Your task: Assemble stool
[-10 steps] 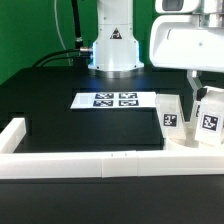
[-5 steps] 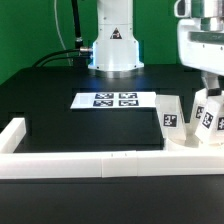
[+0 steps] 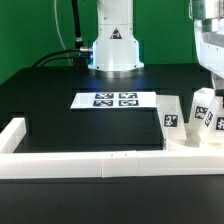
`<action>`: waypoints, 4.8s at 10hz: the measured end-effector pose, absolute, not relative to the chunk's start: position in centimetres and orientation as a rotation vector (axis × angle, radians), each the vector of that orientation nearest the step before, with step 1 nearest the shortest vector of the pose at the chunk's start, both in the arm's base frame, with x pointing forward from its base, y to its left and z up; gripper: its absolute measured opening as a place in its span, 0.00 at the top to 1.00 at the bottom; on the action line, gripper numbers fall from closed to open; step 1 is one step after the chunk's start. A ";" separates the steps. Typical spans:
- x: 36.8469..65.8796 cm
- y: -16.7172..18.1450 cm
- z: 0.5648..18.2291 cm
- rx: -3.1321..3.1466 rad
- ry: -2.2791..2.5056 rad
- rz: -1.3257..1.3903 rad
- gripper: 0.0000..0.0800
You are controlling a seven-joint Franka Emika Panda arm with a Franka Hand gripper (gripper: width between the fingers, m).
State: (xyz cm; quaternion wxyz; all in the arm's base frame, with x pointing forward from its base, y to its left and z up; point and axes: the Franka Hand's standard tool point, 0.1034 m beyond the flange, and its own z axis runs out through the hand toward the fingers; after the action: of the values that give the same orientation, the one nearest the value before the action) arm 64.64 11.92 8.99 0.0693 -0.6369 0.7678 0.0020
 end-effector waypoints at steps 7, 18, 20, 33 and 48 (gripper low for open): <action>64.3 14.3 8.7 -1.483 2.510 0.033 0.58; 64.2 14.6 10.4 -2.383 1.666 -0.150 0.19; 64.3 14.2 10.6 -2.611 1.359 -0.175 0.19; 64.2 12.1 9.0 -3.086 -0.765 -0.176 0.19; 63.6 11.8 8.0 -3.151 0.437 -0.064 0.58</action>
Offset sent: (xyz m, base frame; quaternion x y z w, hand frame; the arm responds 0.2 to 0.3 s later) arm -0.0009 0.0030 -0.0018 0.0758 -0.0088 0.3277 0.9417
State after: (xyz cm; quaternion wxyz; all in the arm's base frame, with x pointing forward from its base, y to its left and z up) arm 63.64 11.84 8.02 -0.0204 -0.9901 0.1374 -0.0201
